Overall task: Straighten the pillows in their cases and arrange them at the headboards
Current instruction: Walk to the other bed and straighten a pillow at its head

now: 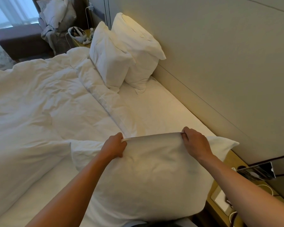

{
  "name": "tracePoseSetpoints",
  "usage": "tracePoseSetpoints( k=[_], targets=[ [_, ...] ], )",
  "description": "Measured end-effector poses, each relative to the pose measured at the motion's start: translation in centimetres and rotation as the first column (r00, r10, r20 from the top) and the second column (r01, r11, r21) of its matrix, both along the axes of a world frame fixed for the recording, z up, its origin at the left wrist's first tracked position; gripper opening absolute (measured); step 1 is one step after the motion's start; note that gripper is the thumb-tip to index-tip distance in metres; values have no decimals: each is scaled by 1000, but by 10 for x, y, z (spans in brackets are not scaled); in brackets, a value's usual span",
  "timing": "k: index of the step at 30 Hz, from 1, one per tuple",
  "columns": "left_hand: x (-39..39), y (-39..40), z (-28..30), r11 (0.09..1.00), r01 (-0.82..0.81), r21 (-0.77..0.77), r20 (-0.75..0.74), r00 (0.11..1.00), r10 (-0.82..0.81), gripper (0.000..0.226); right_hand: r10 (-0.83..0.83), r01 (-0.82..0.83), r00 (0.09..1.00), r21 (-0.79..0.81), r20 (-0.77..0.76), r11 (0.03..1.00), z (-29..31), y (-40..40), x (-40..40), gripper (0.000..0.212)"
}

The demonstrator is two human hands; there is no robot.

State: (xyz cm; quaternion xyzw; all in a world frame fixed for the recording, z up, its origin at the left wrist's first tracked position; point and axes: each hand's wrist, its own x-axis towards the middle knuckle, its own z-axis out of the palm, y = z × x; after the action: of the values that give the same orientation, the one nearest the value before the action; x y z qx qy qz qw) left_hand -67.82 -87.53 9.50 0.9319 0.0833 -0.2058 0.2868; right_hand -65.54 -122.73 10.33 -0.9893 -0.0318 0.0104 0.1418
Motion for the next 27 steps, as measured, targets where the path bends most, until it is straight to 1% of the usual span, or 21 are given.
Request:
tracePoseSetpoints(
  k=[3,5,7,10,14,16,19,21,24,27],
  targets=[
    [-1,0,-2,1000,-17,-5,24,1000,17,6,-11,10,998,-16,-65,1000,-2,-4,1,25],
    [-1,1,-2,1000,-9,-4,36,999,9,18,-22,21,995,-14,-94,1000,-1,-7,1,22],
    [-1,2,0,1000,-21,-12,64,998,21,28,-44,47,995,32,-92,998,1,-9,2,20],
    [0,7,7,999,-47,-13,145,988,49,30,-65,73,996,126,-61,989,5,-9,2,21],
    [2,14,16,997,-74,14,219,973,69,34,-62,81,994,233,-86,969,6,-6,1,25],
    [1,16,16,995,-98,6,202,975,95,33,-60,81,994,252,-88,964,6,-5,1,25],
    [-3,16,15,986,-152,-66,77,985,157,27,-69,89,994,268,-85,959,5,-4,0,23],
    [-6,16,12,980,-166,-111,16,986,169,22,-75,95,994,283,-82,955,4,-5,0,23],
    [-12,17,8,988,-129,-88,5,991,130,20,-89,115,991,306,-97,945,1,-4,-4,24],
    [-14,20,4,993,-103,-65,17,994,104,24,-91,122,989,299,-113,946,-2,-4,-10,23]
  ],
)
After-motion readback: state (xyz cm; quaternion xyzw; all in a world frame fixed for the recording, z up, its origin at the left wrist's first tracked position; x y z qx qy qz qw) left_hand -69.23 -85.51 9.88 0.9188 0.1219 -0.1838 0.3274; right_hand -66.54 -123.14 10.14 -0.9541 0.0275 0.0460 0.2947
